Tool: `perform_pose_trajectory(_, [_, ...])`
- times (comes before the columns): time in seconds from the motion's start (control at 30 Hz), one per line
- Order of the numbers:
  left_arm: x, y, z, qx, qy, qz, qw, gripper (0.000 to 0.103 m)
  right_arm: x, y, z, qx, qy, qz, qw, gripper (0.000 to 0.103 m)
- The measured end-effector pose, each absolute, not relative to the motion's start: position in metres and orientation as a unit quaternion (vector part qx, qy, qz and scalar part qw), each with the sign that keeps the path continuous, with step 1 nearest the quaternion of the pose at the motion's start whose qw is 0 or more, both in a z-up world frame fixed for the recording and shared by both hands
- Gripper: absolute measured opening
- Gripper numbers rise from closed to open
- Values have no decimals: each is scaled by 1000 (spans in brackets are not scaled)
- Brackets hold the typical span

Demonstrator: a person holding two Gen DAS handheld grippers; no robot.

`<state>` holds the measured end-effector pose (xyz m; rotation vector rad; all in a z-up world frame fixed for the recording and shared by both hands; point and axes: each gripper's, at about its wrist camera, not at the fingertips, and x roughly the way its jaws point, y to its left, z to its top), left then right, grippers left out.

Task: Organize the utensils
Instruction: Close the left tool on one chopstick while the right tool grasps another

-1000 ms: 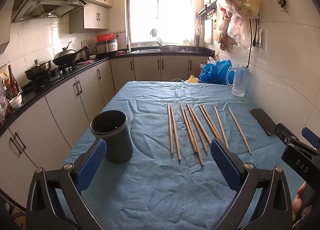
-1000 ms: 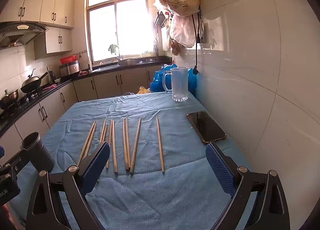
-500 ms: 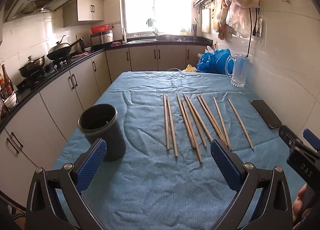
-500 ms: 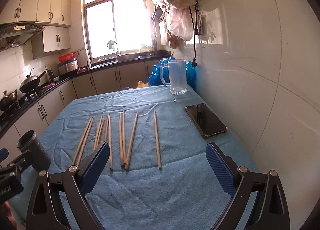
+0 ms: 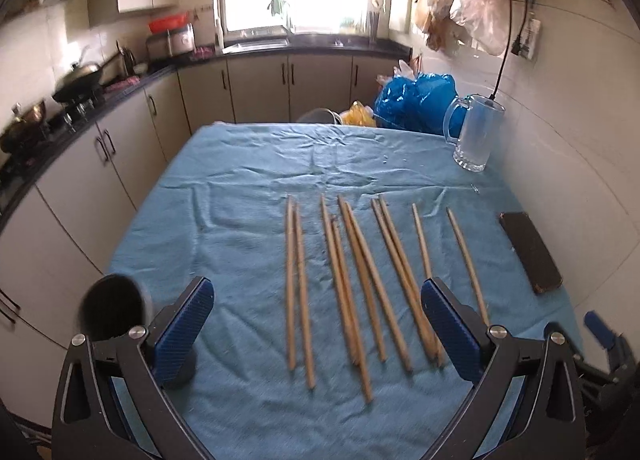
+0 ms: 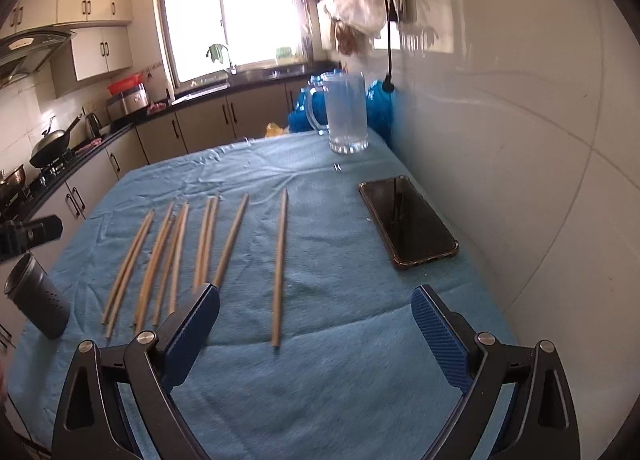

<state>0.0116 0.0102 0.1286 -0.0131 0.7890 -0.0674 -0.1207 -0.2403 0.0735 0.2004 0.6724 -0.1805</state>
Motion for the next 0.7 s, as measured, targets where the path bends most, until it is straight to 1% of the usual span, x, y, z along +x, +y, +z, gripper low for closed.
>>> perform_pose_trajectory(0.03, [19,7,129,-9,389,-35,921,96,-112,-247,71,104,336,-87,932,99])
perform_pose_trajectory(0.1, [36,-3,127,-13,405,-44,913,80,-97,-256,67,111,347,-83,927,99])
perform_pose_trajectory(0.2, [63,-25,116,-20,434,-74,897,72,-71,-265,60,119,363,-74,921,98])
perform_pose_trajectory(0.27, [83,-44,105,-16,451,-81,889,72,-54,-268,55,120,373,-63,918,92])
perform_pose_trajectory(0.33, [99,-62,92,-10,466,-92,880,66,-37,-270,49,121,389,-50,912,78])
perform_pose_trajectory(0.37, [110,-71,84,-9,477,-101,873,60,-26,-272,45,122,400,-42,907,73])
perform_pose_trajectory(0.4, [117,-77,77,-10,485,-106,868,54,-19,-273,42,122,407,-37,904,65])
perform_pose_trajectory(0.43, [127,-84,69,-13,496,-111,861,52,-11,-273,37,123,416,-29,900,62])
perform_pose_trajectory(0.5, [143,-95,56,-21,512,-120,850,50,0,-272,30,126,431,-9,893,61])
perform_pose_trajectory(0.67, [168,-120,30,7,532,-125,838,50,10,-261,18,125,441,39,888,61])
perform_pose_trajectory(0.7, [171,-124,25,16,536,-125,835,49,12,-257,16,118,444,41,887,61])
